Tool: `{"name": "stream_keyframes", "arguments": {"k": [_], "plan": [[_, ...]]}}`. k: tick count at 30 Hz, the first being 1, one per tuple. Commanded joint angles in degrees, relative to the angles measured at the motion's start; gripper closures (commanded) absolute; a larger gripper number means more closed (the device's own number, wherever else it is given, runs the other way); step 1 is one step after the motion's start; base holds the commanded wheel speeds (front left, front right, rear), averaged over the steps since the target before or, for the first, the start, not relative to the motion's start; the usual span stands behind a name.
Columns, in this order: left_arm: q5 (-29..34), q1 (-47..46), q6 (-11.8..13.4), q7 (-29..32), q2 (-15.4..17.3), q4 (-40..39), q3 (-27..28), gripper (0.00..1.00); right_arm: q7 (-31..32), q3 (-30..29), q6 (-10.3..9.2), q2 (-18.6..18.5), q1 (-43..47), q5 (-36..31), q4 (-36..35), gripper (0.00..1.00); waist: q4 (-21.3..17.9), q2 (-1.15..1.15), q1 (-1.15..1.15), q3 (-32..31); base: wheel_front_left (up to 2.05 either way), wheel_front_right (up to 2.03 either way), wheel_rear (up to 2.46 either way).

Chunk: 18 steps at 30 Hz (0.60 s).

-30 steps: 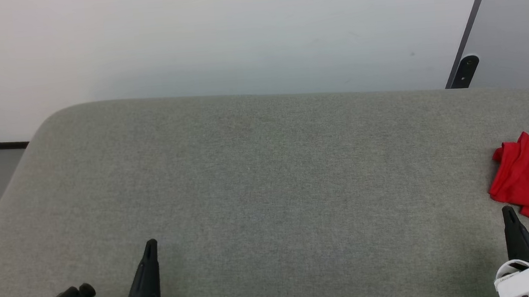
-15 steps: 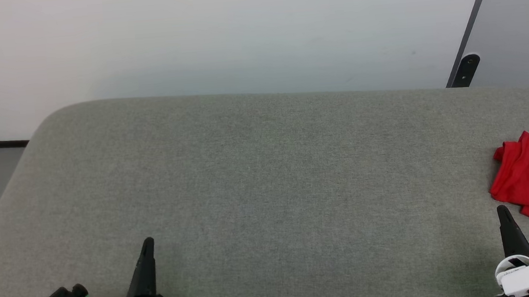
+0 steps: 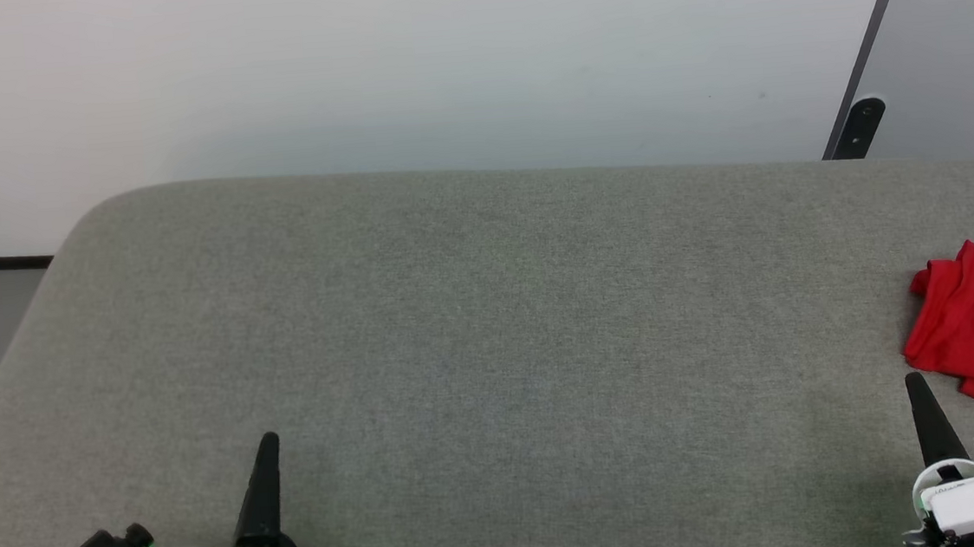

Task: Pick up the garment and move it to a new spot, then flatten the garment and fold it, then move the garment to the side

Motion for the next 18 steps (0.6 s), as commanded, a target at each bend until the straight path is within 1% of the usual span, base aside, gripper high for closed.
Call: {"name": "stream_keyframes", "arguments": {"k": [1,18], "plan": [[-1.32,-1.24,-0.01,0.34,0.07,-0.34,0.39,1.0,0.27,0.08,-0.03,0.0,-1.47,1.64,-0.35,1.0,0.01,0.0,0.0,0.01,0.0,0.0,0.0],[-10.34,-2.3,-0.01,2.83,-0.5,0.79,1.67,1.0,2.66,0.18,-0.04,0.64,-2.18,11.84,0.23,1.0,0.09,0.0,0.0,0.24,0.0,0.0,0.0]]}}
